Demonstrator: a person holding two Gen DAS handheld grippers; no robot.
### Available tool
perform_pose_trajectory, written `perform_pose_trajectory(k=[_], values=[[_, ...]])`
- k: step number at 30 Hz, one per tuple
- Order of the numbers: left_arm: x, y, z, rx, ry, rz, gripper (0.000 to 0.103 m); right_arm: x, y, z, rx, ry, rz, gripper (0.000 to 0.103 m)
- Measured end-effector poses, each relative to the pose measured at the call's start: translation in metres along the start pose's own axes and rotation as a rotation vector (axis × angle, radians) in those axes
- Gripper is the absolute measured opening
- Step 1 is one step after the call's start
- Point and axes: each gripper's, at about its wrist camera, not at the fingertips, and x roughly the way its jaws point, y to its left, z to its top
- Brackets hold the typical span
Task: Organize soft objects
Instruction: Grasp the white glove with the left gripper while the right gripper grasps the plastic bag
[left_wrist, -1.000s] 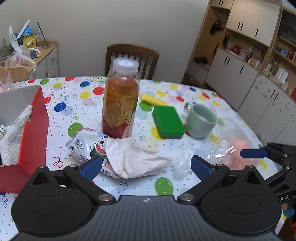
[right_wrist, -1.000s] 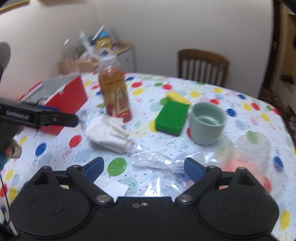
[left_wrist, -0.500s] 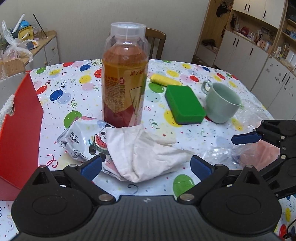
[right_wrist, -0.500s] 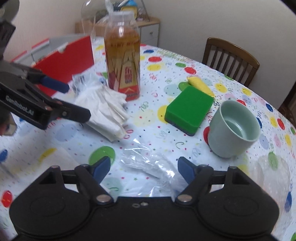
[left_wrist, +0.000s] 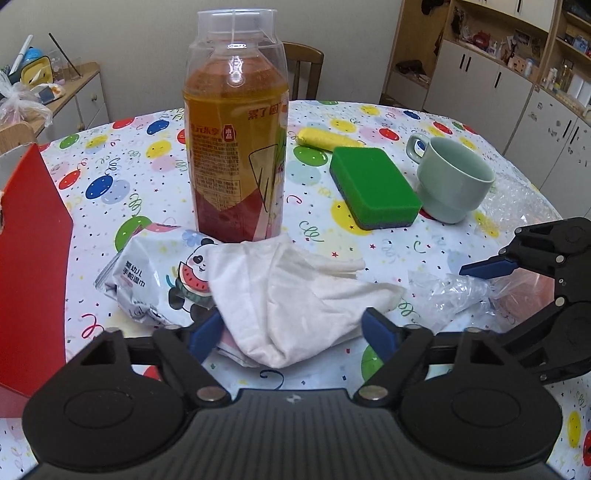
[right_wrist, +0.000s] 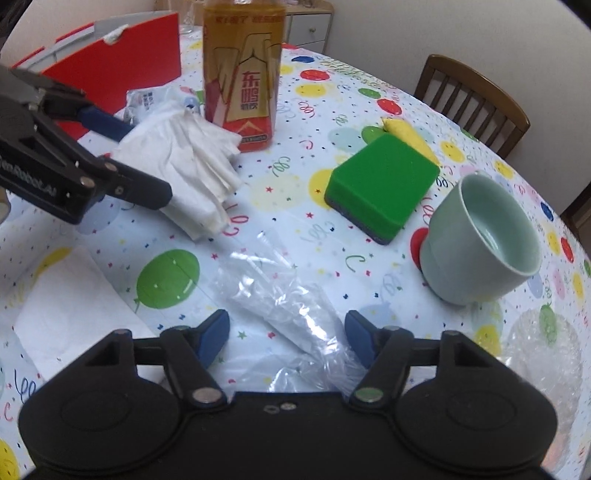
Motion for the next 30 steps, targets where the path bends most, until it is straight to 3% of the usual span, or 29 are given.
perform_pose_trajectory(k=[6, 8, 10, 12, 18, 30], values=[[-0.003, -0.004, 0.003, 0.026, -0.015, -0.003, 0.050, -0.001, -0.003, -0.001, 0.050, -0.011, -0.006, 0.046], [-0.003, -0.006, 0.003, 0.038, -0.014, 0.005, 0.031, -0.002, -0.003, -0.001, 0.057, -0.013, -0.012, 0.043], [-0.005, -0.007, 0.004, 0.037, -0.020, 0.002, 0.030, -0.004, -0.003, -0.001, 0.065, -0.018, -0.017, 0.042], [-0.008, -0.008, 0.005, 0.040, -0.030, -0.008, 0.015, -0.008, -0.003, -0.001, 0.074, -0.032, -0.017, 0.040], [-0.019, -0.015, 0.006, 0.052, -0.055, -0.049, 0.005, -0.022, 0.000, 0.001, 0.111, -0.058, -0.025, 0.038], [-0.056, -0.027, 0.004, 0.063, -0.116, -0.099, 0.002, -0.072, 0.010, -0.005, 0.270, -0.147, 0.002, 0.037]])
